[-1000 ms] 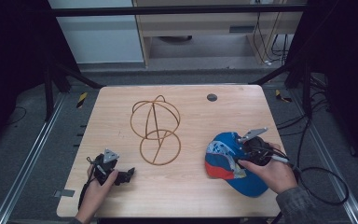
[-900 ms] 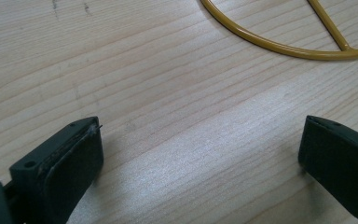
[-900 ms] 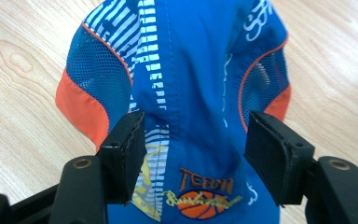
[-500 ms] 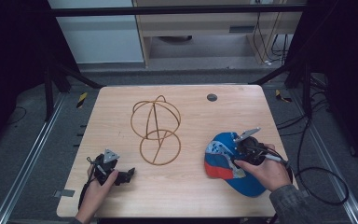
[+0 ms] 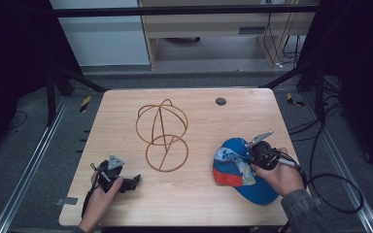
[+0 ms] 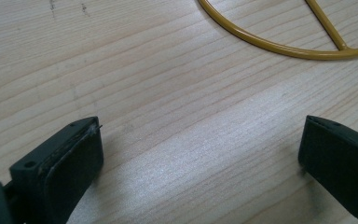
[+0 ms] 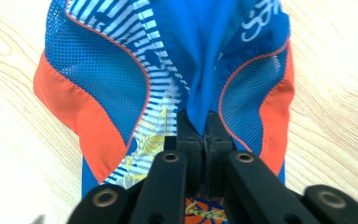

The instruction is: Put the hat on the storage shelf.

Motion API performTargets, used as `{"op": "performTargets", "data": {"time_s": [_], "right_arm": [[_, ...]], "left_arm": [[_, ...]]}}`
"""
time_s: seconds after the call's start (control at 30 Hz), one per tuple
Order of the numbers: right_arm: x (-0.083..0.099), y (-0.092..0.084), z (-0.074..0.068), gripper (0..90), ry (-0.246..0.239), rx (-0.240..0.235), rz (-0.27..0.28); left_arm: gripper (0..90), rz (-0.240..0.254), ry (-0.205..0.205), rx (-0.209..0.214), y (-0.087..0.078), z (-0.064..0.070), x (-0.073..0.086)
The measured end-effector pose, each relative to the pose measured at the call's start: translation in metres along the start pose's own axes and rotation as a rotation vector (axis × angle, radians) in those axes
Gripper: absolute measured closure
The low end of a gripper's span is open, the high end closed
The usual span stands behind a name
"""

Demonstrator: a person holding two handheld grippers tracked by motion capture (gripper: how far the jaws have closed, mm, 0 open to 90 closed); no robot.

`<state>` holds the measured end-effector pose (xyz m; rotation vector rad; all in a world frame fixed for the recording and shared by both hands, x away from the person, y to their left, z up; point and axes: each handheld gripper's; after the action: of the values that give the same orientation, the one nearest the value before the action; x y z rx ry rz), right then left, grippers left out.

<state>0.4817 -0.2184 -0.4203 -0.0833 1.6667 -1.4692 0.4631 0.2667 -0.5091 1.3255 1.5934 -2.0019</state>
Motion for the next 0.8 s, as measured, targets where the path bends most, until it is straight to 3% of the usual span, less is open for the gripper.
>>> {"op": "performTargets", "data": {"time_s": [0.33,0.8], "right_arm": [[-0.007,-0.021,0.007,89.9,0.005,-0.042,0.011],[-0.049,-0.07,0.014,89.9,-0.014,-0.079,0.079]], "left_arm": [[0.0,0.0,0.0,0.0,0.0,0.0,0.0],[0.0,0.0,0.0,0.0,0.0,0.0,0.0]]}}
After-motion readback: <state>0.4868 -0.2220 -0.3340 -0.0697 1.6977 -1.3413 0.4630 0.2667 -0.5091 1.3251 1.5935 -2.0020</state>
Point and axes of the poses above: each handheld gripper's, and its own axes: y roughly forward along the jaws, x roughly out of its underside, z roughly to its right, and after that the axes turned 5 degrees about z, right-handed
